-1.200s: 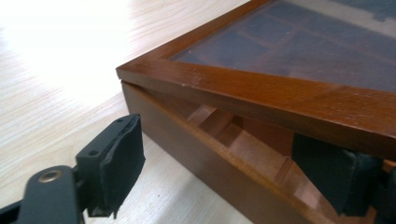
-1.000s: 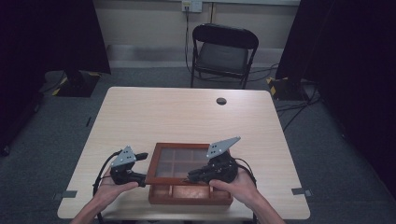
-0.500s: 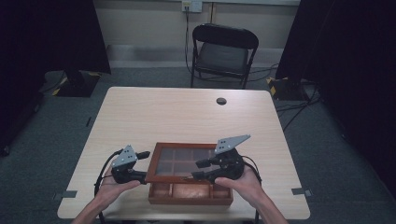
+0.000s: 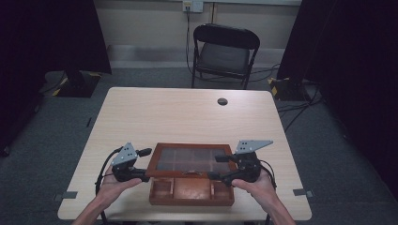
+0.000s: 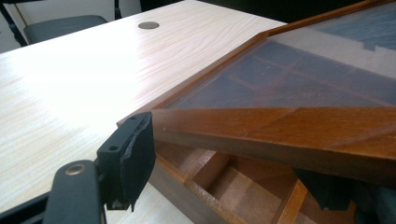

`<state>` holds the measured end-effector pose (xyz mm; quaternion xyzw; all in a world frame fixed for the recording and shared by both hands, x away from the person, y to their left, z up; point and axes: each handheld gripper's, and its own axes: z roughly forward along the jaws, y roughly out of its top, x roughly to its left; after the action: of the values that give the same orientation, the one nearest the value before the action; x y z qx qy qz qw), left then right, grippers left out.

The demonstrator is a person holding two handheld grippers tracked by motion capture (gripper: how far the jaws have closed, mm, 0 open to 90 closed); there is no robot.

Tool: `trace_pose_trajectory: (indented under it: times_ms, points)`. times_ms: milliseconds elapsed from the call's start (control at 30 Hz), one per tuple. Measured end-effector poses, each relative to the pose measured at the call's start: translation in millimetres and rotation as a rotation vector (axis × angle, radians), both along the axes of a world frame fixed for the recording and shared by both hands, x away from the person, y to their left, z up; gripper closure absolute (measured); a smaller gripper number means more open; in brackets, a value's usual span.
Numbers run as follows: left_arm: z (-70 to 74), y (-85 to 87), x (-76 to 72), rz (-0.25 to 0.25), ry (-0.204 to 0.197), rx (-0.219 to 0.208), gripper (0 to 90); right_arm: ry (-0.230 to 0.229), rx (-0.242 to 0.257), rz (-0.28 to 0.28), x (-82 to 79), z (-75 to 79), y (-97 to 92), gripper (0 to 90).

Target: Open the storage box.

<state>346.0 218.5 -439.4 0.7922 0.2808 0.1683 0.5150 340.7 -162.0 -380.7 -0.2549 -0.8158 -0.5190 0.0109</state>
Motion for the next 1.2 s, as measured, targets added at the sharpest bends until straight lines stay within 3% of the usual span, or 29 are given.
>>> trace_pose_trajectory:
  times_ms: [567,867,1200]
  points:
    - [14.5,-5.1,9.7,-0.012,-0.007,-0.051,31.1,-0.062,-0.011,-0.052,4.2,5.2,-12.3,15.5]
    - [17.1,-5.3,10.3,0.0,-0.006,-0.053,32.1,-0.083,-0.016,-0.06,4.0,7.7,-15.7,15.9]
    - [23.3,-5.5,16.7,-0.004,-0.002,-0.078,38.2,-0.091,-0.013,-0.123,16.4,1.8,-24.1,21.8]
